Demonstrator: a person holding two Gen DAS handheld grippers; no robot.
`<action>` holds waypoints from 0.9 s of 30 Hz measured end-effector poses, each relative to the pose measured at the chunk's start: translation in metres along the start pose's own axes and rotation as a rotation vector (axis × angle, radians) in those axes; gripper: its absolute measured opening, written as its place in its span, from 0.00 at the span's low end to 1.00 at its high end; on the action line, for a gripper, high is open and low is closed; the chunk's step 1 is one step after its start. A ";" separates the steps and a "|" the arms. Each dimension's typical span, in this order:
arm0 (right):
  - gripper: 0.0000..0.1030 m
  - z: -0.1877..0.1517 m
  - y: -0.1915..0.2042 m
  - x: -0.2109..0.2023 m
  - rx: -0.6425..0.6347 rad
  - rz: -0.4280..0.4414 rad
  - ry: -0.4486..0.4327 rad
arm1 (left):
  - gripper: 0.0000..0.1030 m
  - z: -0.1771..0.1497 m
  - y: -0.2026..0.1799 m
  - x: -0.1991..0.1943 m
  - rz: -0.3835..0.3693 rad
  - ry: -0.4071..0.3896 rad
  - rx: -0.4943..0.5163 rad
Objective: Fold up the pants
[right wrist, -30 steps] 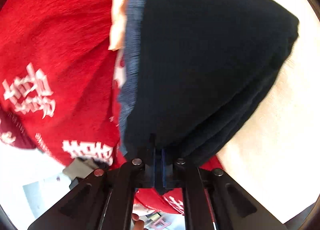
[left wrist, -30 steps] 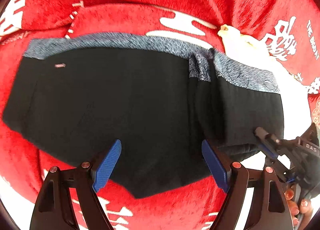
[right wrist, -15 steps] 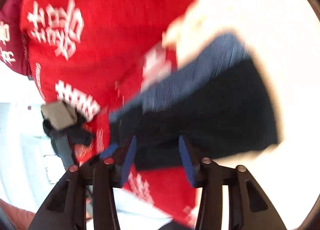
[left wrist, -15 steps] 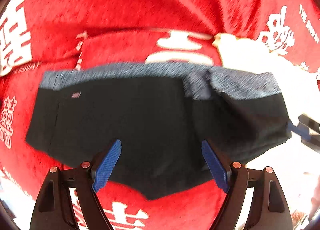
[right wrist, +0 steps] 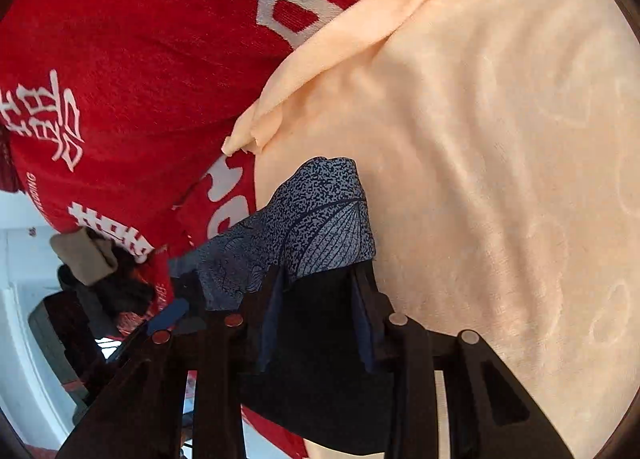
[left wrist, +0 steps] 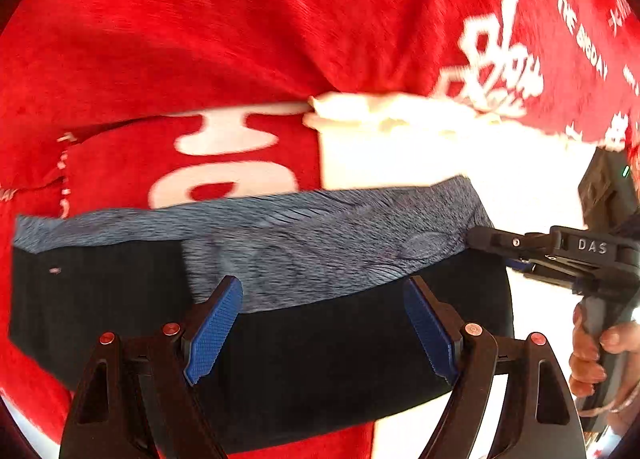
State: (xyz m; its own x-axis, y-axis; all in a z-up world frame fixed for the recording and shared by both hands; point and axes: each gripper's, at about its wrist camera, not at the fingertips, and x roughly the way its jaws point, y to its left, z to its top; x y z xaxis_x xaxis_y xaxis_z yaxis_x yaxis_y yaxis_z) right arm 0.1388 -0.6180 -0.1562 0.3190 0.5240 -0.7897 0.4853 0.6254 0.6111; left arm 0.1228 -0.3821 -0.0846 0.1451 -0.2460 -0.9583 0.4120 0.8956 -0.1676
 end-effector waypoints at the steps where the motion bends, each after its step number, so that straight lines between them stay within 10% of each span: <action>1: 0.35 0.000 0.002 0.003 -0.023 -0.041 0.001 | 0.82 -0.002 -0.003 0.010 0.029 0.012 0.014; 5: 0.65 -0.003 0.004 0.005 -0.163 -0.298 -0.035 | 0.86 -0.017 0.008 0.041 0.115 0.056 0.013; 15: 0.53 -0.068 0.057 -0.023 -0.304 -0.367 -0.083 | 0.97 -0.034 0.052 0.032 0.100 0.102 -0.089; 27: 0.53 -0.093 0.094 0.043 -0.349 -0.396 0.026 | 0.97 -0.066 0.097 -0.013 0.152 0.165 -0.205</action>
State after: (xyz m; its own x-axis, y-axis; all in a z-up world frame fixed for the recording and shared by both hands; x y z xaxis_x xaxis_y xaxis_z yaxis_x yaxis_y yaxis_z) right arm 0.1222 -0.4825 -0.1273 0.1437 0.2204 -0.9648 0.2627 0.9314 0.2519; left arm 0.1014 -0.2676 -0.1032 0.0362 -0.0548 -0.9978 0.2042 0.9778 -0.0463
